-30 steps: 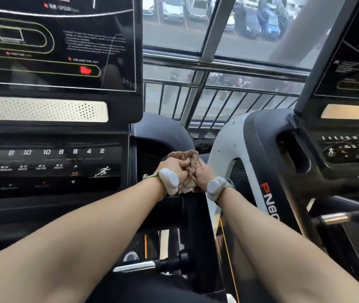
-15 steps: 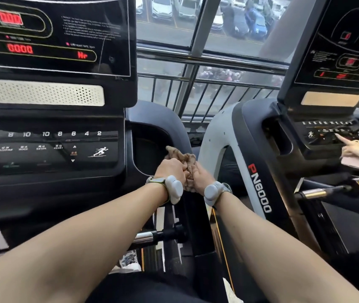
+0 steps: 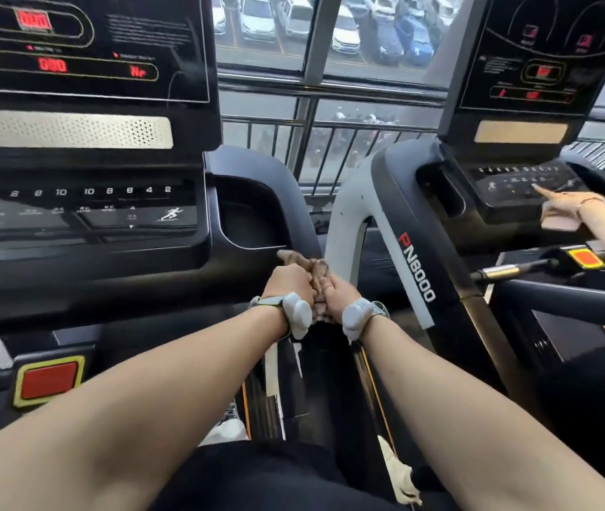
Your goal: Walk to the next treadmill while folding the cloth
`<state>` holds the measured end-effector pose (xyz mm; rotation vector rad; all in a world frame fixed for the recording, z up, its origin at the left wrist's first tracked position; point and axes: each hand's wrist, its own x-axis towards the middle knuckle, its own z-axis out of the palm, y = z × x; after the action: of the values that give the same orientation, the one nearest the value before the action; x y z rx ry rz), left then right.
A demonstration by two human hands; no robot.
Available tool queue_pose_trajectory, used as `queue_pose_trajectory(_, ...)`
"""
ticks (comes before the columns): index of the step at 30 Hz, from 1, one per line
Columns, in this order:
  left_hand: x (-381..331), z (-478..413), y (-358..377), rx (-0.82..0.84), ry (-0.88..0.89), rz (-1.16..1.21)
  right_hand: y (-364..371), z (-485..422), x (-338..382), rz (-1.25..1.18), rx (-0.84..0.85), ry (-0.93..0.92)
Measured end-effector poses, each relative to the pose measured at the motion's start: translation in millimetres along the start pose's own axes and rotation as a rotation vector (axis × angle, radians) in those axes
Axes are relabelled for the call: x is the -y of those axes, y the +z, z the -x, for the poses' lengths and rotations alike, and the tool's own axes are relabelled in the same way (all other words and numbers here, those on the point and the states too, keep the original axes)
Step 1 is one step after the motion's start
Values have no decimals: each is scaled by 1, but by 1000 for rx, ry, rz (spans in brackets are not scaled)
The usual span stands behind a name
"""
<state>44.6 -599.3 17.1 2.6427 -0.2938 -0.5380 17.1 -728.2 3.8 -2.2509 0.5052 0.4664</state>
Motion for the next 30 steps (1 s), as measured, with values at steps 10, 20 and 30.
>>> queue_pose_trajectory(10,-9,84,34,9,11,35,17,80,-42,-73,-43,-10)
queue_pose_trajectory(20,-15,154,71,64,47,74,33,148,-86,-50,-57,46)
queue_pose_trajectory(30,-15,205,104,75,85,148,45,196,-129,-62,-41,104)
